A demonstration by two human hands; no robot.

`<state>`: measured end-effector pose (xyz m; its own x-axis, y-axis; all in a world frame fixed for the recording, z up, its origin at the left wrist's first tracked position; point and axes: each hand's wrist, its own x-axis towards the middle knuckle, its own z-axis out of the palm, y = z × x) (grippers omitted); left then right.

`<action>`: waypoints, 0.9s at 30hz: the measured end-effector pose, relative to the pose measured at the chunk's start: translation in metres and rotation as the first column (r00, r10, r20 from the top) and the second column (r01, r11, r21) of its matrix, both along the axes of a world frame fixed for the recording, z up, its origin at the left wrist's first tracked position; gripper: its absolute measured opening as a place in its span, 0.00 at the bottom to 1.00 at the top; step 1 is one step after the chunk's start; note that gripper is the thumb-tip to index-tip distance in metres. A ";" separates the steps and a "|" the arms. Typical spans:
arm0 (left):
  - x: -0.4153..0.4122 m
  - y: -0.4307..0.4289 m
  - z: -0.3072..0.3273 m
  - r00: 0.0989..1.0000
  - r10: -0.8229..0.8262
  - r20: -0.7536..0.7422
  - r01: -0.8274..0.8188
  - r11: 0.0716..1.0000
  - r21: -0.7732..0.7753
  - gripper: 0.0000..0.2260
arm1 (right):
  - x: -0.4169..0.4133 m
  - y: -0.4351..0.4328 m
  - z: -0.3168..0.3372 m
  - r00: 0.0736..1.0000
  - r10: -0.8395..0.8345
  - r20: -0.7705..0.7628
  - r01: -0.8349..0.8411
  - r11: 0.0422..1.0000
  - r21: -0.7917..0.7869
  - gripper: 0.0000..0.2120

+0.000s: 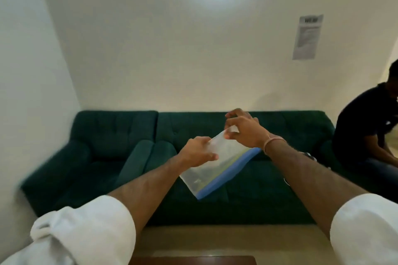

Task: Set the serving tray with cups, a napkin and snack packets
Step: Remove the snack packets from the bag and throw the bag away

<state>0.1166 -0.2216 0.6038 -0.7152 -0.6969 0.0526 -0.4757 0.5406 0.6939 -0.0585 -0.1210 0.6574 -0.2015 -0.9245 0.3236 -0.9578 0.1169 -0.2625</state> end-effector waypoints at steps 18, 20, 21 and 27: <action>0.196 -0.017 0.018 0.645 0.410 -0.644 0.127 0.774 0.620 0.19 | 0.165 -0.057 -0.012 0.129 0.126 0.984 -0.211 0.973 -0.097 0.30; 0.225 -0.025 0.018 0.633 0.434 -0.641 0.087 0.783 0.616 0.19 | 0.194 -0.073 -0.012 0.115 0.144 0.983 -0.226 0.967 -0.115 0.32; 0.240 -0.030 0.018 0.636 0.441 -0.633 0.068 0.785 0.615 0.18 | 0.208 -0.082 -0.012 0.091 0.152 0.984 -0.241 0.962 -0.126 0.33; 0.347 -0.077 0.017 0.696 0.427 -0.578 -0.003 0.806 0.592 0.16 | 0.307 -0.135 -0.017 -0.002 0.035 0.999 -0.424 0.905 -0.033 0.26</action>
